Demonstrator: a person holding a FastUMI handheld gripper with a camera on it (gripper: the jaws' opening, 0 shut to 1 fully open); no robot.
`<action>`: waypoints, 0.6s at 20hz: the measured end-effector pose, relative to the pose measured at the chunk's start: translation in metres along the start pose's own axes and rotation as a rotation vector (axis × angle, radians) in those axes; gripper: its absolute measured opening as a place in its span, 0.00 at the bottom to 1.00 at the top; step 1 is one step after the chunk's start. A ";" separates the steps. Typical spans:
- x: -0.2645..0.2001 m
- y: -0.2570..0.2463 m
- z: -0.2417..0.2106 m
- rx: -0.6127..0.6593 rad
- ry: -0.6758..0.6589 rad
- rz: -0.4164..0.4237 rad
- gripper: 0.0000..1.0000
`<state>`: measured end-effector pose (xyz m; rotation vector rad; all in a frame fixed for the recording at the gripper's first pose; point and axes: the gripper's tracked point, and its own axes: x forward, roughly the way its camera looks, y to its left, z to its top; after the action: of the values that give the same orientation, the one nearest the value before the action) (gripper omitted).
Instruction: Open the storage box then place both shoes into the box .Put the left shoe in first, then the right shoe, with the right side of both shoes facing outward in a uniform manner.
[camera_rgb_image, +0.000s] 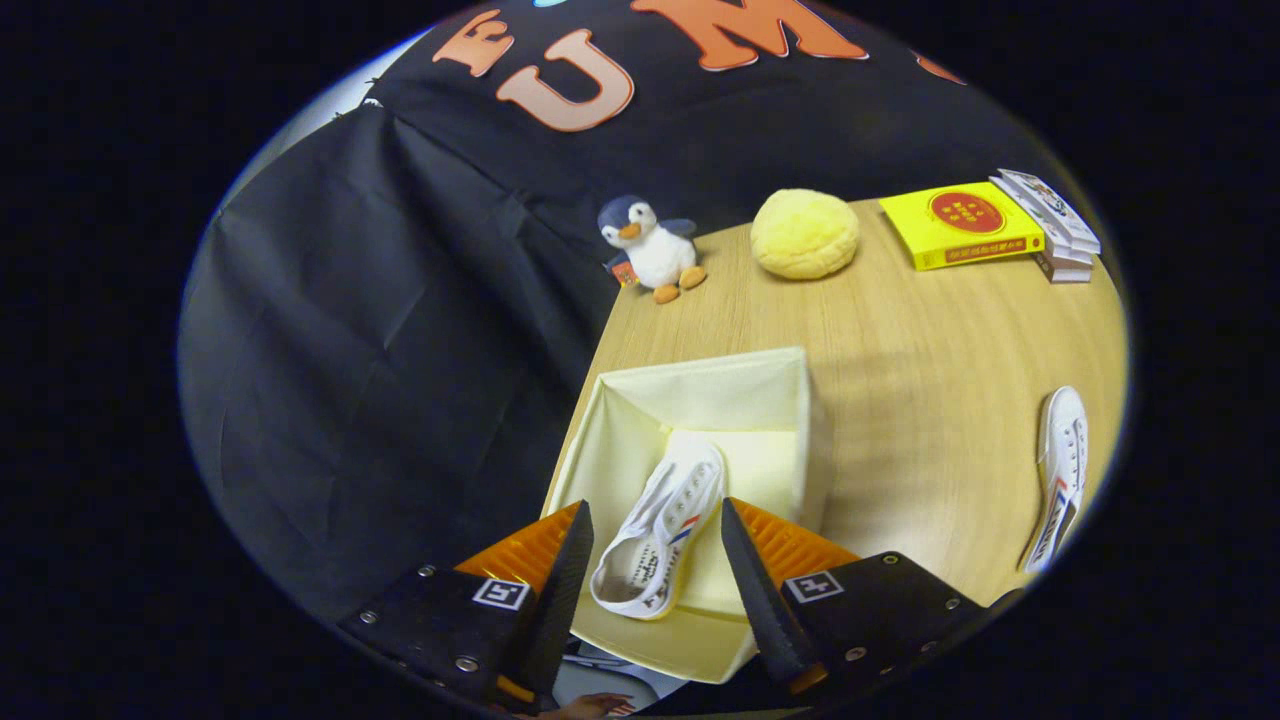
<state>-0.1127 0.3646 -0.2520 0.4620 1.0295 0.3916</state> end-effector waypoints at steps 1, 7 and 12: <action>-0.010 -0.020 0.004 -0.039 -0.031 -0.030 0.79; -0.080 -0.151 -0.010 -0.121 -0.110 -0.223 0.93; -0.127 -0.271 -0.043 -0.091 -0.091 -0.430 0.94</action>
<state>-0.1833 0.0796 -0.3252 0.1663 0.9870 0.0323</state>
